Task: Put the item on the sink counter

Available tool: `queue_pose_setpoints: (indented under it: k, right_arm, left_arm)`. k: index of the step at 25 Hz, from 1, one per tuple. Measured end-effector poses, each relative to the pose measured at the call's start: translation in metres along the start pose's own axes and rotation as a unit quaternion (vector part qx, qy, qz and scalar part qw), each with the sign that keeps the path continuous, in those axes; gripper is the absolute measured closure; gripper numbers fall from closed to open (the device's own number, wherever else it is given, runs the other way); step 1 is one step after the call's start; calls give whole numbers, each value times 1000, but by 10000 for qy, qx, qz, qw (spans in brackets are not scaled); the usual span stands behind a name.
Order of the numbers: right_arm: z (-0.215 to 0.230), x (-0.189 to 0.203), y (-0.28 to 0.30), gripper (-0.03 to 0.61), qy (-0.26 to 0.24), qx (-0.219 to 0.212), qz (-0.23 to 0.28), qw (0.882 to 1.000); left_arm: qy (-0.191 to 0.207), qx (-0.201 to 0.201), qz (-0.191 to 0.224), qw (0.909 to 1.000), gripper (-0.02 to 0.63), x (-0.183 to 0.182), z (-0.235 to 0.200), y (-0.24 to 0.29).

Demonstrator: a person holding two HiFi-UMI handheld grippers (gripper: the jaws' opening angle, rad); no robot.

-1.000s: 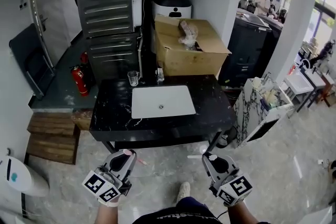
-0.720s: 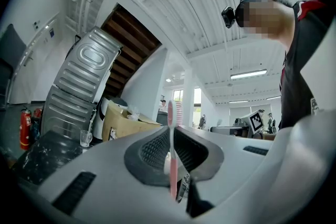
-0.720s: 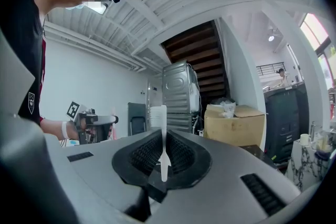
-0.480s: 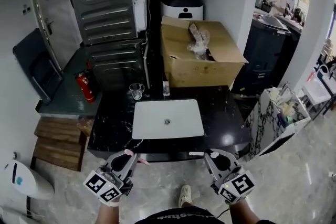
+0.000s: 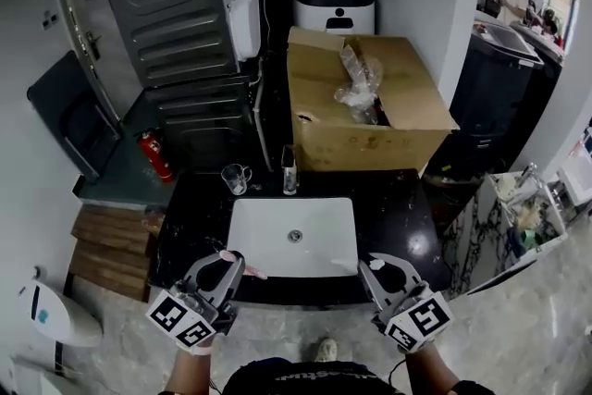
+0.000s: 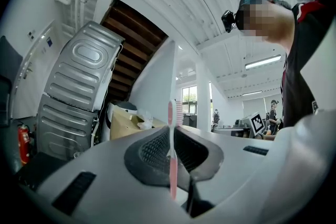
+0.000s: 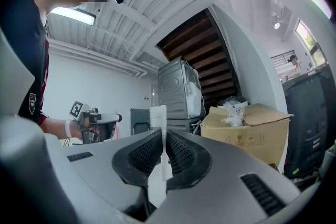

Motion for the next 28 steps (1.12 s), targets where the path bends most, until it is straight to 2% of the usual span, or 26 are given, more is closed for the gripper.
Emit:
queue_pose_setpoints:
  k: [4,11,21,28]
  right_arm:
    - [20,1,25,528,162,-106,-12,9998]
    - [25,-8,86,528,20,-172,-87,9998]
    - [10,-35,178,528,-66,120,-67,9999]
    - [-7,-37,222,528,-48,300,-129,9995]
  left_arm:
    - [3,-136,-68,9999,578,-3,-19,16]
    - [-112,-190,39,9997,578,3,-75,30]
    - [-215,147,262,9993,578,-9,-177,41]
    - [-237,346,312,9986,578,-10,-227,40]
Point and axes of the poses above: the fingertips, and each gripper's own axes: y forward along the fingers, z to its right, x out of its underside, the point moved 7 cm from there along -y, backward along the fingers, and after that the axes turned 10 degrees about -z, right-handed, at the moved point
